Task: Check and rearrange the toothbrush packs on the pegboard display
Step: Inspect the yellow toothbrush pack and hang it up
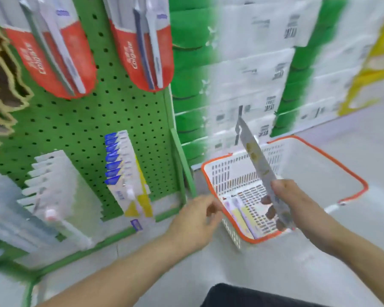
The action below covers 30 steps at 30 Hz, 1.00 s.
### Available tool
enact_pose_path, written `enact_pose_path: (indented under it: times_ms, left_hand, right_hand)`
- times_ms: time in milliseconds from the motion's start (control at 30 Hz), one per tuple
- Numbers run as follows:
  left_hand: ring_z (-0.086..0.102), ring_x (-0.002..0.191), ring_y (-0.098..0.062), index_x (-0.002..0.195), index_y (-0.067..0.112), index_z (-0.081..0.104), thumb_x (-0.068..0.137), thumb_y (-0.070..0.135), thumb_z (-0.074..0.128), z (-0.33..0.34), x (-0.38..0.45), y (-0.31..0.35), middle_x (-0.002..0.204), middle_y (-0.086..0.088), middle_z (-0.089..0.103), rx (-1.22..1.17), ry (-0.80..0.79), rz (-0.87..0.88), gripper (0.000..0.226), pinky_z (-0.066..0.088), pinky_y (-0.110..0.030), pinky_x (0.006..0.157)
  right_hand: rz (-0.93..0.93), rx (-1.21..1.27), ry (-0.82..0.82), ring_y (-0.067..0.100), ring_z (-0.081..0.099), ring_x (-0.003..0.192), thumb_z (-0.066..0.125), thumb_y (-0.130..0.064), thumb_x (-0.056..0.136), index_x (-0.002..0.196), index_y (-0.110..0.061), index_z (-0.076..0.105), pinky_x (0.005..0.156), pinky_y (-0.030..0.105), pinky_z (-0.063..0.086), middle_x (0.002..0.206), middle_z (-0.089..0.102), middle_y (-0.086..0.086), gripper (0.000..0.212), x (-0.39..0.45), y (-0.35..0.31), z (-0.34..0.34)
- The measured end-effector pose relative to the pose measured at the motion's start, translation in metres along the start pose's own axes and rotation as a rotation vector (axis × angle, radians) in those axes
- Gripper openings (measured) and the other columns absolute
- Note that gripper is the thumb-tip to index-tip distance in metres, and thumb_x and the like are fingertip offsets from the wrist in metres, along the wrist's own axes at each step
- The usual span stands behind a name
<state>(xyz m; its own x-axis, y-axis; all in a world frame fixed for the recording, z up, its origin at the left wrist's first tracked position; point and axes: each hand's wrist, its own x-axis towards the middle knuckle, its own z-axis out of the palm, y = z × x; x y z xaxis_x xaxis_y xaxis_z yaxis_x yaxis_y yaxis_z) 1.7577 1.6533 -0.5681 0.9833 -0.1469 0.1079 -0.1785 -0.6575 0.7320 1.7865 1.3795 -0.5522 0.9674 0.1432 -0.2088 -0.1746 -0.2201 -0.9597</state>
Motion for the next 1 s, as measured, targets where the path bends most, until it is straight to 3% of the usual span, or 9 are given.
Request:
enact_pose_path:
  times_ms: [133,267,333,433,633,700,800,900,1000]
  left_hand:
    - [0.041,0.134,-0.017,0.137,0.027,0.054,0.093,0.049,0.053,0.069,0.043,-0.025,0.139,0.001,0.050,0.279,-0.226,0.118,0.049,0.034,-0.037,0.113]
    - [-0.001,0.154,-0.018,0.147,0.036,0.044,0.099,0.057,0.046,0.118,0.051,-0.040,0.163,0.001,0.026,0.456,-0.446,0.152,0.052,-0.013,-0.042,0.123]
    - [0.002,0.151,-0.018,0.132,0.032,0.059,0.099,0.059,0.044,0.133,0.049,-0.049,0.155,0.002,0.034,0.503,-0.468,0.170,0.045,-0.022,-0.049,0.119]
    - [0.026,0.136,-0.019,0.108,0.028,0.065,0.095,0.062,0.044,0.145,0.046,-0.064,0.125,0.006,0.048,0.507,-0.365,0.220,0.042,-0.018,-0.051,0.119]
    - [0.033,0.113,-0.013,0.100,0.029,0.061,0.091,0.065,0.038,0.149,0.046,-0.069,0.099,0.009,0.042,0.467,-0.284,0.257,0.044,-0.030,-0.041,0.115]
    - [0.034,0.113,-0.012,0.102,0.031,0.061,0.092,0.065,0.042,0.149,0.047,-0.066,0.098,0.009,0.041,0.469,-0.302,0.239,0.041,-0.031,-0.040,0.114]
    - [0.031,0.117,-0.011,0.108,0.032,0.060,0.094,0.064,0.045,0.146,0.047,-0.062,0.102,0.009,0.040,0.461,-0.353,0.202,0.039,-0.034,-0.039,0.112]
    - [0.032,0.113,-0.011,0.103,0.030,0.059,0.093,0.065,0.038,0.145,0.047,-0.062,0.098,0.010,0.038,0.443,-0.352,0.213,0.042,-0.032,-0.039,0.114]
    - [0.030,0.116,-0.011,0.103,0.029,0.057,0.093,0.065,0.032,0.145,0.047,-0.059,0.101,0.008,0.037,0.477,-0.390,0.171,0.045,-0.029,-0.043,0.116]
  right_hand:
    - [0.227,-0.262,0.064,0.021,0.057,0.067,0.061,-0.054,0.093,0.099,-0.009,0.058,0.050,0.027,0.038,0.084,0.062,0.007,0.045,0.063,0.022,-0.014]
    - [0.322,-0.566,0.005,0.024,0.049,0.065,0.069,-0.042,0.090,0.079,-0.010,0.054,0.058,0.030,0.032,0.071,0.050,0.009,0.037,0.123,0.074,-0.031]
    - [0.323,-0.717,-0.031,0.025,0.054,0.068,0.071,-0.040,0.088,0.080,-0.010,0.056,0.057,0.030,0.036,0.074,0.057,0.007,0.034,0.153,0.095,-0.031]
    - [0.370,-0.933,-0.077,0.029,0.061,0.095,0.064,-0.046,0.093,0.128,-0.003,0.050,0.066,0.031,0.042,0.113,0.063,0.014,0.057,0.194,0.127,-0.024]
    - [0.485,-1.122,-0.182,0.037,0.046,0.135,0.058,-0.049,0.098,0.158,-0.004,0.009,0.102,0.043,0.048,0.161,0.023,0.023,0.090,0.246,0.189,-0.013]
    - [0.486,-1.191,-0.276,0.037,0.046,0.136,0.061,-0.053,0.095,0.158,-0.004,0.008,0.106,0.044,0.045,0.162,0.022,0.021,0.095,0.251,0.193,-0.012]
    - [0.443,-1.336,-0.391,0.032,0.054,0.126,0.064,-0.049,0.094,0.149,-0.009,0.034,0.103,0.043,0.048,0.149,0.041,0.014,0.075,0.247,0.186,-0.013]
    - [0.297,-1.375,-0.486,0.026,0.064,0.109,0.058,-0.040,0.098,0.128,-0.008,0.059,0.096,0.038,0.053,0.126,0.063,0.009,0.045,0.228,0.159,-0.015]
    - [0.127,-1.188,-0.533,0.016,0.064,0.082,0.060,-0.038,0.096,0.092,-0.011,0.067,0.074,0.027,0.051,0.098,0.072,0.005,0.028,0.184,0.116,-0.018]
